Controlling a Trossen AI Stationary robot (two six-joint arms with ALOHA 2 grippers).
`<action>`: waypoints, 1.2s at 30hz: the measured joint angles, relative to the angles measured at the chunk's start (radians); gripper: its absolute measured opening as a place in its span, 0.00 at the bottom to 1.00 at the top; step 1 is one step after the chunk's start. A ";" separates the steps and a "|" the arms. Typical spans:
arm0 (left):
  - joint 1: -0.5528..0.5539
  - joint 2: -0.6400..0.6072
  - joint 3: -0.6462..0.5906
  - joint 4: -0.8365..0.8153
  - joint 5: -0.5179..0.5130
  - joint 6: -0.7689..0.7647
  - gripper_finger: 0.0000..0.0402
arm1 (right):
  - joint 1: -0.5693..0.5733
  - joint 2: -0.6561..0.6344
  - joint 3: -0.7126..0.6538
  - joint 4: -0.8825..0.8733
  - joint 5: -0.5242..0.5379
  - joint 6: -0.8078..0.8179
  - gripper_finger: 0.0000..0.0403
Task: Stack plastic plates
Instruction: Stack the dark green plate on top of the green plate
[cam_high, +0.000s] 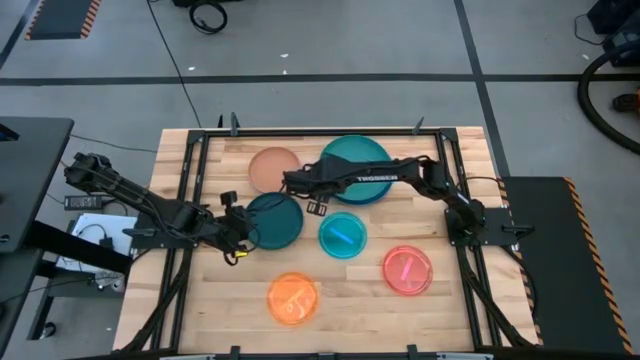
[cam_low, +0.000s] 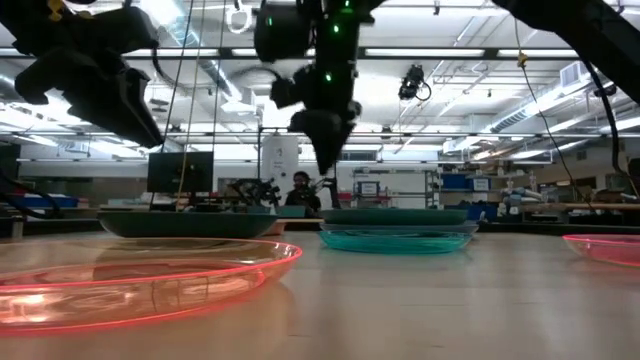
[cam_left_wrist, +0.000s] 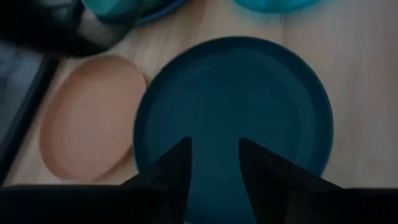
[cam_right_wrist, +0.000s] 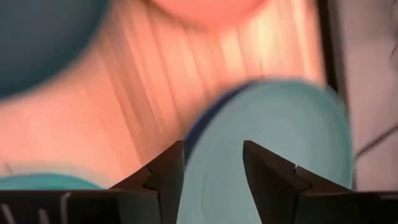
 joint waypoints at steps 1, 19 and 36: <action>-0.001 0.000 0.000 -0.006 0.006 -0.023 0.35 | 0.009 -0.008 0.000 0.032 0.003 -0.034 0.43; -0.034 -0.003 0.000 -0.222 0.337 -0.285 0.35 | 0.141 -0.031 -0.090 0.352 -0.140 -0.324 0.42; -0.076 -0.001 0.000 -0.265 0.327 -0.339 0.35 | 0.113 -0.292 -0.565 0.758 -0.286 -0.571 0.42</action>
